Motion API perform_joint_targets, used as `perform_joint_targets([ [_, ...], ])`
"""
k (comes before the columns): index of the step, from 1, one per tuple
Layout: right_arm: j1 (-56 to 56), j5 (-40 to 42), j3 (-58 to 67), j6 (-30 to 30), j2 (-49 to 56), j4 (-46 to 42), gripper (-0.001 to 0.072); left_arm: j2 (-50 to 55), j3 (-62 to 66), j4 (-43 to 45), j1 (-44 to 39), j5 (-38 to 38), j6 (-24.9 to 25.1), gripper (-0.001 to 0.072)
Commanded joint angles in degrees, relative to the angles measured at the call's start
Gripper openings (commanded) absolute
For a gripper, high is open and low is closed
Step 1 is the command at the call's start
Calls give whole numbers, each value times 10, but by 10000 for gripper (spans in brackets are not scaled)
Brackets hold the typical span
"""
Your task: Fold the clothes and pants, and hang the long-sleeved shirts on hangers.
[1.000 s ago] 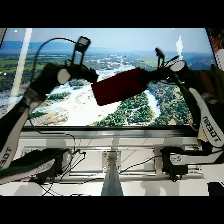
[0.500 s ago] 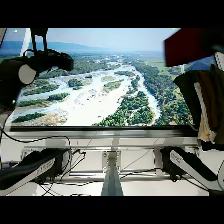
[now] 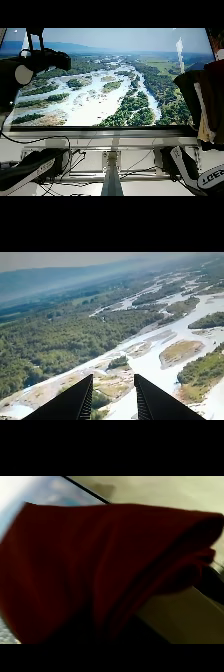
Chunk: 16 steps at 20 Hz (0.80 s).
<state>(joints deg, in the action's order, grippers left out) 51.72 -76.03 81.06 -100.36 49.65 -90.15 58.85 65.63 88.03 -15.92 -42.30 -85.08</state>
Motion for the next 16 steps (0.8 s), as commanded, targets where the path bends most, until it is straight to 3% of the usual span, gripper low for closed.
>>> perform_joint_targets([
  [1,85,-66,-12,-69,-3,-16,96,0,0,0,0,0,0,285],
  [3,94,-49,-14,-93,-3,-15,605,0,0,0,0,0,0,285],
  [4,92,-36,-14,-91,-3,-11,661,0,0,0,0,0,0,285],
  [5,92,-24,-14,-84,-3,2,651,0,0,0,0,0,0,285],
  [7,86,-10,-14,-51,0,43,459,0,0,0,0,0,0,285],
  [8,72,-9,-14,-37,3,57,403,0,0,0,0,0,0,286],
  [11,-25,-6,-14,-19,12,78,65,0,0,0,0,0,0,285],
  [12,-74,-5,-14,-17,17,78,14,0,0,0,0,0,0,285],
  [16,-307,13,-14,65,33,78,13,0,0,0,0,0,0,285],
])
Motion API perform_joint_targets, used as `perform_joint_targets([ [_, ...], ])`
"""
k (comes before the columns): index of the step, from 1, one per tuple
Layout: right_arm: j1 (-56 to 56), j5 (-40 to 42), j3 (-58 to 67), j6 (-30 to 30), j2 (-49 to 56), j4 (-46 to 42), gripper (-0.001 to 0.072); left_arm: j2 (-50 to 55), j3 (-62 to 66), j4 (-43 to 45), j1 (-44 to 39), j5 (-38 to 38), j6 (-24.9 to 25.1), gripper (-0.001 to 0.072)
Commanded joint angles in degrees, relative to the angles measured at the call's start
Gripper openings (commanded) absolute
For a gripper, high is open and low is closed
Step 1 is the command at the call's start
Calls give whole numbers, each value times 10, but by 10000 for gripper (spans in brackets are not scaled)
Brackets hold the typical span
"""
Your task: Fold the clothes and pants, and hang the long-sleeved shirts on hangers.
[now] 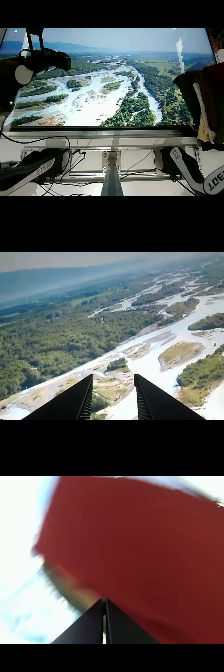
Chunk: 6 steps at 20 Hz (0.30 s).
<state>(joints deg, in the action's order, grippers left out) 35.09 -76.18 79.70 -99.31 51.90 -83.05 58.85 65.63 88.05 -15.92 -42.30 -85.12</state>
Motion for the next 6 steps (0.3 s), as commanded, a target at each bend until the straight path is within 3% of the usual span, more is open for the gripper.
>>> perform_joint_targets([
  [1,-210,30,0,65,14,7,14,0,0,0,0,0,0,286],
  [6,-488,144,0,75,39,-28,14,0,0,0,0,0,0,285],
])
